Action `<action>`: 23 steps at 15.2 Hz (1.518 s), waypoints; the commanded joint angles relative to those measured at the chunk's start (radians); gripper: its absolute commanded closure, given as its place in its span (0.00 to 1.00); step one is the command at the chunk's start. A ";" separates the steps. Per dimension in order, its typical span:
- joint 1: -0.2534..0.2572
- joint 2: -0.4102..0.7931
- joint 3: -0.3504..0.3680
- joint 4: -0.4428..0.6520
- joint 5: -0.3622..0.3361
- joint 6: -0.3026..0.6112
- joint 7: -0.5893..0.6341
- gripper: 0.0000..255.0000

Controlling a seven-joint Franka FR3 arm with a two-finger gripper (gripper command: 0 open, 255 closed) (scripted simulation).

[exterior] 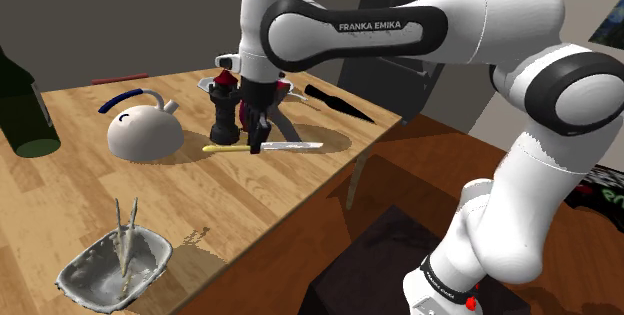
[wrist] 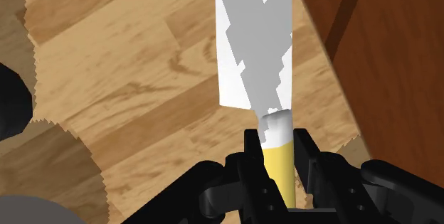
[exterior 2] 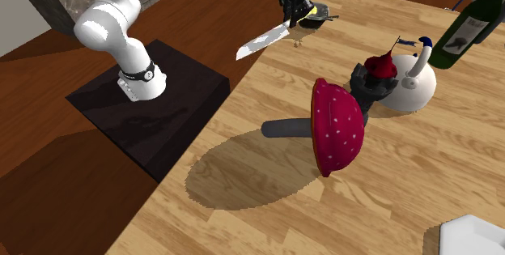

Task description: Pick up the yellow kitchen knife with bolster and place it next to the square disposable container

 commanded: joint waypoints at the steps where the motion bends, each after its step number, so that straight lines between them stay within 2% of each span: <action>1: 0.022 0.010 0.019 0.016 -0.001 -0.003 0.043 1.00; 7: 0.092 0.057 0.076 0.072 -0.010 -0.004 0.171 1.00; 23: 0.094 0.097 0.076 -0.093 -0.013 0.200 0.163 1.00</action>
